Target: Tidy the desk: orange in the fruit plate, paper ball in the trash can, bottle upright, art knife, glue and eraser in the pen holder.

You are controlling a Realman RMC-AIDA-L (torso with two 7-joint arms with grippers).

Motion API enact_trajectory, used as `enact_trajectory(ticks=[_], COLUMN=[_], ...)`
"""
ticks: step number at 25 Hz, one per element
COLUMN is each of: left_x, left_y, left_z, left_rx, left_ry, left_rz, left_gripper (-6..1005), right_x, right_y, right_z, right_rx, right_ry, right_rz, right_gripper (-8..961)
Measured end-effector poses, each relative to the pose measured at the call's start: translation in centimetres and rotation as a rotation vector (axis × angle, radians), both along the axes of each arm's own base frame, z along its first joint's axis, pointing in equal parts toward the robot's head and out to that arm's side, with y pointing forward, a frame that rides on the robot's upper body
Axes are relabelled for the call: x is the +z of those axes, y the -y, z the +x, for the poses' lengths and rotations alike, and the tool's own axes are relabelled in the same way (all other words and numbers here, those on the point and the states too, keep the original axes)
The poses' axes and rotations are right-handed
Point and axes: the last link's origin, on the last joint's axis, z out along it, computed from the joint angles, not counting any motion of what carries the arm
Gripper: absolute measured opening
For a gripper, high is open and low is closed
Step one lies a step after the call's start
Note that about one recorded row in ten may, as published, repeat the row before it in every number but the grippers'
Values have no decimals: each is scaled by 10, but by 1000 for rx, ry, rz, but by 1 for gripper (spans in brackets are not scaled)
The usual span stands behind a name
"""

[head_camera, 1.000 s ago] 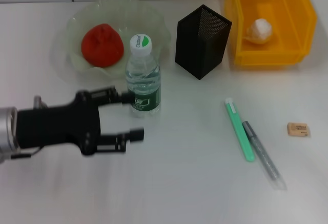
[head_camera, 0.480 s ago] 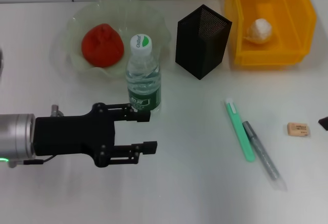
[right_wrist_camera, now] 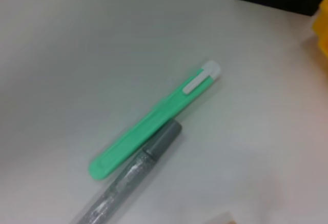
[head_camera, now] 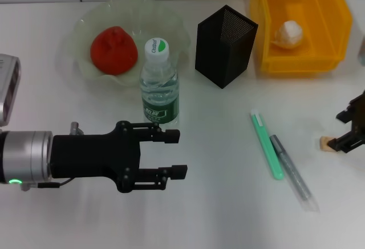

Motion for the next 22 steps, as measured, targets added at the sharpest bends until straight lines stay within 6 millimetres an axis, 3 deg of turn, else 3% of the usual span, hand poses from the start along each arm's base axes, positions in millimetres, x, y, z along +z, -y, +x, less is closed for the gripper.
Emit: enact_trajectory(ticks=[9, 22], left_x=[-4, -4], left_y=[0, -6], left_z=[2, 7], left_rx=[36, 31], left_ry=[3, -4], left_rz=[-23, -25], left_gripper=[682, 681], right_x=[-13, -16], right_y=[-5, -7], right_z=[7, 8], right_rx=[11, 33], right_ry=[50, 67], right_rz=[-52, -58], right_gripper=[588, 487])
